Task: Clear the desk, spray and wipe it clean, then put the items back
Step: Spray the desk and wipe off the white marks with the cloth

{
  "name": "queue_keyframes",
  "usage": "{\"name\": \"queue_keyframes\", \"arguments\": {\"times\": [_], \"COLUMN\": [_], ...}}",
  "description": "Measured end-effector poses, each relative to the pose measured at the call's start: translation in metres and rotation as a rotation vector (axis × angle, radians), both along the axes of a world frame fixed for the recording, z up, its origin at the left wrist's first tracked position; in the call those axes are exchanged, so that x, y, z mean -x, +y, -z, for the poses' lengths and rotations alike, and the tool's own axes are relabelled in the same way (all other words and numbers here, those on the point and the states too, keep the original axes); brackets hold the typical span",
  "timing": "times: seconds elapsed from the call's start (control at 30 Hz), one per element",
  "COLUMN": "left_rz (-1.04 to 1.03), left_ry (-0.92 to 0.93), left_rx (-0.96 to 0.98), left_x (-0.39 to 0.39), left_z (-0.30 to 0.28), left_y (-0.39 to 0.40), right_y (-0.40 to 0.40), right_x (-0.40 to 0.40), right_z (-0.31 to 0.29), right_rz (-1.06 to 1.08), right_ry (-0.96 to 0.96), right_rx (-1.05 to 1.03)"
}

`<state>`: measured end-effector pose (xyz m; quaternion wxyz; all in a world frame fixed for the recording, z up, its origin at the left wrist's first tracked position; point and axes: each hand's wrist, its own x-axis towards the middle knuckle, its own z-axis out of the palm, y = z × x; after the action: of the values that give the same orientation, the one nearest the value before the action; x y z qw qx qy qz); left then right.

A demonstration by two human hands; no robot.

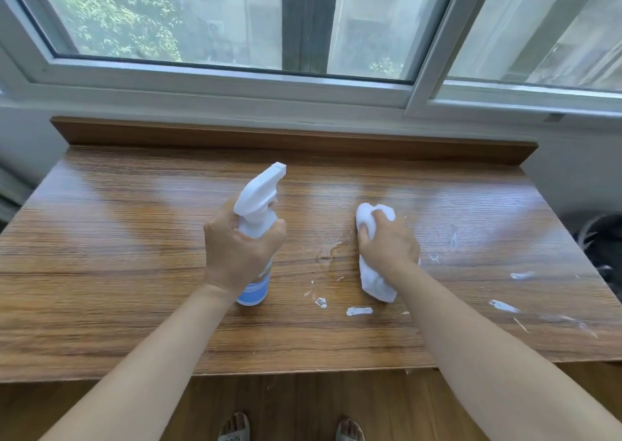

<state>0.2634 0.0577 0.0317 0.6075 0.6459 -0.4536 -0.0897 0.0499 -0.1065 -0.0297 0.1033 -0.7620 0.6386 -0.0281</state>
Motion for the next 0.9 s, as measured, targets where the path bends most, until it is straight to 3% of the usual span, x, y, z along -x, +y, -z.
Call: {"name": "queue_keyframes", "arguments": {"times": [0.2,0.4,0.73,0.9], "left_rz": [0.006,0.039,0.031,0.017], "left_ry": [0.025,0.040,0.030,0.009], "left_rx": [-0.042,-0.055,-0.050,-0.103], "left_x": [-0.002,-0.003,-0.001,0.000], "left_z": [-0.002,-0.003,-0.005,-0.005], "left_y": [-0.001,-0.009,-0.011,-0.018], "right_y": [0.037,0.113,0.006,-0.020], "right_x": [0.015,0.054,-0.010,-0.028], "right_z": [0.003,0.014,0.004,0.000], "right_rz": [-0.162,-0.320,-0.107,-0.170], "right_ry": [0.015,0.171,0.012,0.040], "right_rx": [0.018,0.175,0.026,0.007]}}
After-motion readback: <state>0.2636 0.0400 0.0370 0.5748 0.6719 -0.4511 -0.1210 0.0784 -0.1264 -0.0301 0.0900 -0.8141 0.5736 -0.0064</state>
